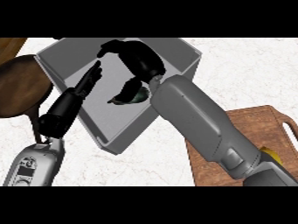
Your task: Pick the eggplant from the cutting board and place it in the cardboard box
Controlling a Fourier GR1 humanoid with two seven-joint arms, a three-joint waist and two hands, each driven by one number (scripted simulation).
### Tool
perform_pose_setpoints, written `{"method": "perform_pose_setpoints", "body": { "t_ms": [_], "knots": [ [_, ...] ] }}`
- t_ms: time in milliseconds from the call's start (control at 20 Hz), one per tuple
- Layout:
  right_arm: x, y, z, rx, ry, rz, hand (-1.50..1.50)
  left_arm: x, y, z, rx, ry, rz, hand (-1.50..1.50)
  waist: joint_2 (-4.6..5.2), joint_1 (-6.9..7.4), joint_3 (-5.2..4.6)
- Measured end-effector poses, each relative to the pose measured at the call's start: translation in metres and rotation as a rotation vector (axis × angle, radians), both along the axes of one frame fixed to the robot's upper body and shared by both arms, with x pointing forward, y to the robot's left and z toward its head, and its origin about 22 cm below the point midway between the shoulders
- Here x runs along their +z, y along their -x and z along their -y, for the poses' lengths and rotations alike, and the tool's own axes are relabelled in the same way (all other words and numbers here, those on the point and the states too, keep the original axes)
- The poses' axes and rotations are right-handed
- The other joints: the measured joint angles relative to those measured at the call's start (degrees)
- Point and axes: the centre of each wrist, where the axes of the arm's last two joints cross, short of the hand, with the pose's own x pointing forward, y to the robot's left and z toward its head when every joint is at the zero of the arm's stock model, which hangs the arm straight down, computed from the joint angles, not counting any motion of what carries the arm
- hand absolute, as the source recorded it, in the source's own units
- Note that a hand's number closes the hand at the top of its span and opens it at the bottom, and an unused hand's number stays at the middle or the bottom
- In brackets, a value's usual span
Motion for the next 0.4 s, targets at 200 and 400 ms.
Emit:
{"method": "perform_pose_setpoints", "body": {
  "t_ms": [200, 400],
  "knots": [
    [0.002, -0.007, 0.011, -0.016, -0.221, -0.042, -1.50, 0.000, 0.001, 0.000, -0.004, 0.003, 0.007, 0.00, 0.07, -0.06, 0.03],
    [0.003, -0.017, 0.027, -0.036, -0.439, -0.119, -1.50, 0.000, 0.002, -0.005, 0.001, 0.009, -0.002, 0.00, -0.03, -0.74, 0.05]
  ]
}}
